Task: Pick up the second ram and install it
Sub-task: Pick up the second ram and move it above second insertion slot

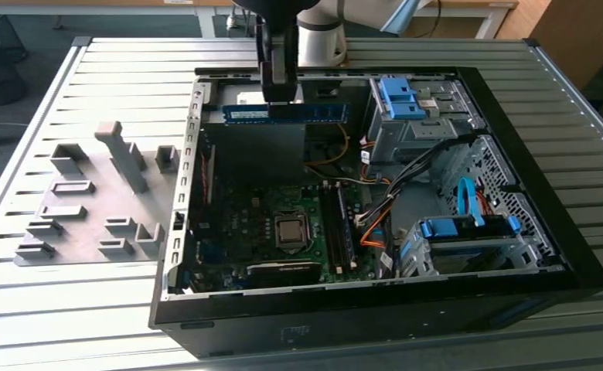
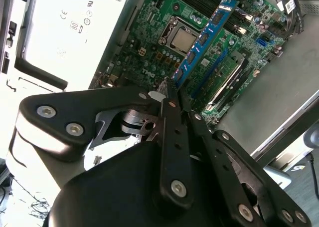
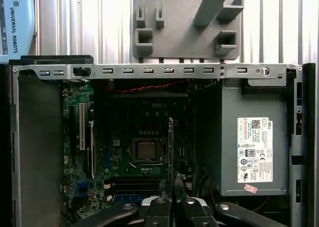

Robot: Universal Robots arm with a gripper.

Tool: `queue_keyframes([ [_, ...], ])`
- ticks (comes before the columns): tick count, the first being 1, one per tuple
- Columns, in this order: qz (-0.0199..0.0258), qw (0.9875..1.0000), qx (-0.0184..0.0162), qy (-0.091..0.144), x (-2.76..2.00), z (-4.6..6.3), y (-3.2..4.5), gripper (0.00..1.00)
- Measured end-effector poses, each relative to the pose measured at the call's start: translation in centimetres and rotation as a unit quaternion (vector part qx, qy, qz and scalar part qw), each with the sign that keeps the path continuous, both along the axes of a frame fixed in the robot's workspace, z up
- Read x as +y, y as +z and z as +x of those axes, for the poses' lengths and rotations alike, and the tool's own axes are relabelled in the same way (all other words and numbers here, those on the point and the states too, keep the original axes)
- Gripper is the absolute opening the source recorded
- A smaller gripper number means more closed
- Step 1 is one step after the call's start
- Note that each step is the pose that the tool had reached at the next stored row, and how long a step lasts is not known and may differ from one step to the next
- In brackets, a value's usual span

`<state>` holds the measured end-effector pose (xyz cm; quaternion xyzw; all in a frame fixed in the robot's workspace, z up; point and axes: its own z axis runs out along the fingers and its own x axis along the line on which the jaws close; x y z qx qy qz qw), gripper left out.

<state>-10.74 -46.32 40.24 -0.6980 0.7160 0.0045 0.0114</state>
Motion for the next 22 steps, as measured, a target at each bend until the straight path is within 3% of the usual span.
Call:
queue_keyframes([
  [3, 0.0, 1.0, 0.0, 0.0, 0.0, 0.1, 0.0, 0.14],
  [5, 0.0, 1.0, 0.0, 0.0, 0.0, 0.7, 0.0, 0.14],
  [22, 0.0, 1.0, 0.0, 0.0, 0.0, 1.3, 0.0, 0.14],
])
